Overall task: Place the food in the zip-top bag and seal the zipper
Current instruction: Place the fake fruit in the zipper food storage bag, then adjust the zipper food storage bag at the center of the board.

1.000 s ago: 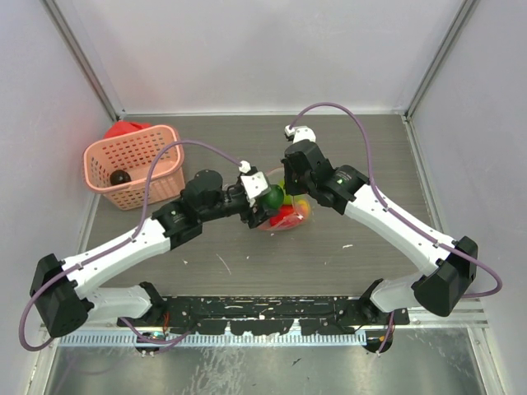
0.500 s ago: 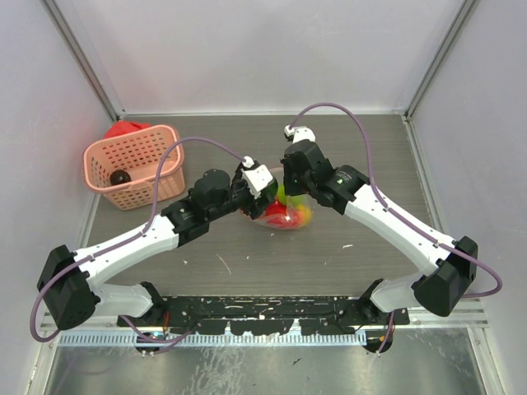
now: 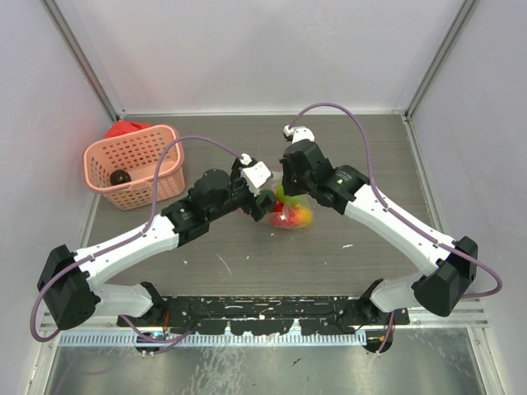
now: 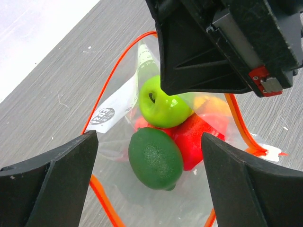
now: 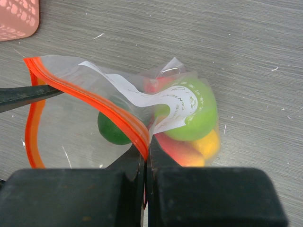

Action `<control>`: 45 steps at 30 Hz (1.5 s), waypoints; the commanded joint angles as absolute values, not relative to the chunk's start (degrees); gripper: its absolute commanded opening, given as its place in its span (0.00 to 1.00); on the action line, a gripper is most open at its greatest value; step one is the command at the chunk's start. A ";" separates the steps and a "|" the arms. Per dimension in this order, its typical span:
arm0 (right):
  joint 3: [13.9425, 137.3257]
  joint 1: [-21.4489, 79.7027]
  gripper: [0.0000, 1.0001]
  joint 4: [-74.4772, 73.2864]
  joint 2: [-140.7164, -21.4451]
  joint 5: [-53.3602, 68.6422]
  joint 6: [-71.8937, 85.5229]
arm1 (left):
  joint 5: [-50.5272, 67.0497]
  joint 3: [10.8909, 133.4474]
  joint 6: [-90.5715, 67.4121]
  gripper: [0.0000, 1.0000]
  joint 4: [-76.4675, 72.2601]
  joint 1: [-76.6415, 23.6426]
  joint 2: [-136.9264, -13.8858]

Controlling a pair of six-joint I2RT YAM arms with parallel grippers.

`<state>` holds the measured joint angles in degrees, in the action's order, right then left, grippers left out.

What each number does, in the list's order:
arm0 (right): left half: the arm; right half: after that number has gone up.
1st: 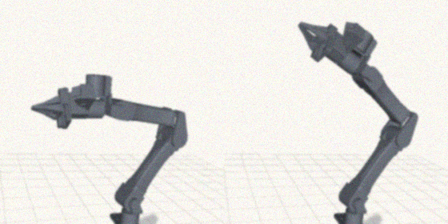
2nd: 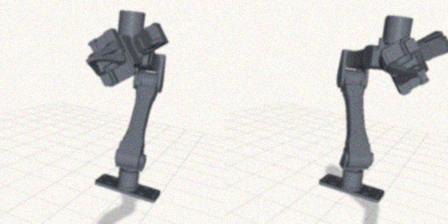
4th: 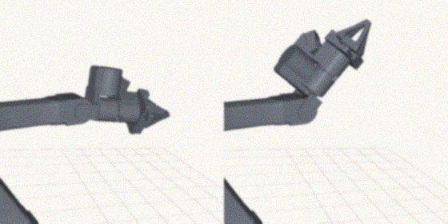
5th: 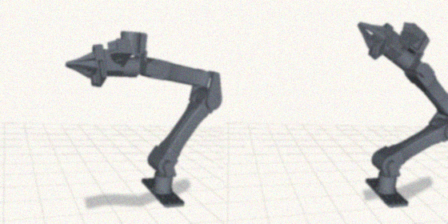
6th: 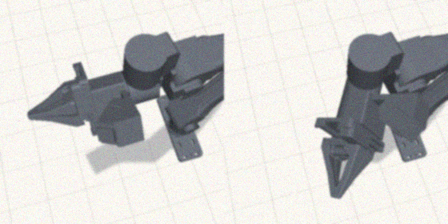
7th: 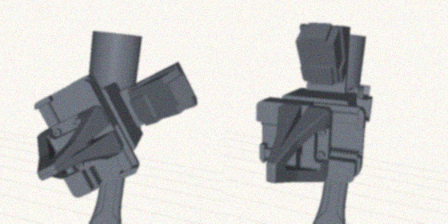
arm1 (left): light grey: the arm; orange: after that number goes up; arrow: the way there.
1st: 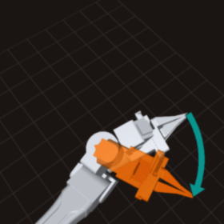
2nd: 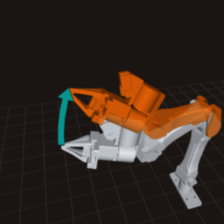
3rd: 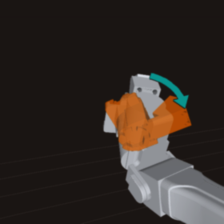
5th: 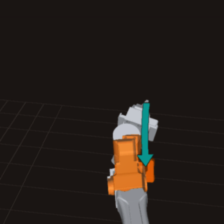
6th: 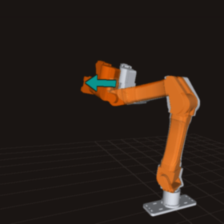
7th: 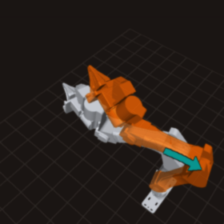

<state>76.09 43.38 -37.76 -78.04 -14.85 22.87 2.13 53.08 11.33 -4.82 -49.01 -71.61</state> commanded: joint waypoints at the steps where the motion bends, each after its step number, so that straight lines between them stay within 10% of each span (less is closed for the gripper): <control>1: 77.70 43.17 0.00 -34.01 -76.56 -14.44 23.42 | 1.33 53.57 9.39 0.91 -7.59 -49.14 -69.18; 28: 77.34 43.18 0.00 -33.51 -76.29 -14.33 23.82 | -5.75 56.67 -39.59 0.88 25.24 -49.22 -58.99; 45: 76.68 43.20 0.00 -33.05 -76.33 -14.15 24.08 | -3.94 54.53 -48.88 0.33 24.61 -49.20 -64.48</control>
